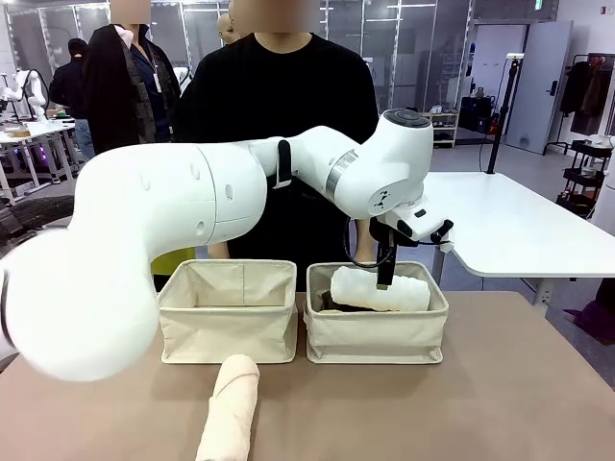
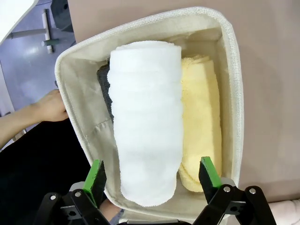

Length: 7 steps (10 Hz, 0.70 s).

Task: Divide the towels into two baskets.
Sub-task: Pick up one hotel-folded towel from the bottom of the table and place it in the Fabric basket indicated by the person.

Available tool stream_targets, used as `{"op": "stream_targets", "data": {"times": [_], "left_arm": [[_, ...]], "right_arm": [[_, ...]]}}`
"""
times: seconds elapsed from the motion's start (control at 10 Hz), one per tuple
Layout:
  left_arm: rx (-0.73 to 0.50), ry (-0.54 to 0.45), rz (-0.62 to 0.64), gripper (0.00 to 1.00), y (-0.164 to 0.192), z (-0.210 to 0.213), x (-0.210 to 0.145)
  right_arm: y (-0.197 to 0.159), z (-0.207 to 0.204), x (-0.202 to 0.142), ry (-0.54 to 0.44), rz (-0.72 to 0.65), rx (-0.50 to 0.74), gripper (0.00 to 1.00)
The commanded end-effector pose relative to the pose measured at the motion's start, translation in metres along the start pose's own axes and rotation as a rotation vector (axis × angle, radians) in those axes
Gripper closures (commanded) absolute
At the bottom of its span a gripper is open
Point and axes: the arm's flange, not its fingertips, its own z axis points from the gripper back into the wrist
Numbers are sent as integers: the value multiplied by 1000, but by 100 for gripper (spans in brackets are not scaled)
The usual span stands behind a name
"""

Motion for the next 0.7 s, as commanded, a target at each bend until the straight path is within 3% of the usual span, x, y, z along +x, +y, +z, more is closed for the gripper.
{"op": "stream_targets", "data": {"times": [0.0, 0.6], "left_arm": [[-2, 6, -5, 0, 0, 0, -1], [-2, 1, -1, 0, -1, -2, 0]], "right_arm": [[3, 1, -1, -18, 17, 9, 0], [3, 1, -1, -18, 17, 9, 0]]}}
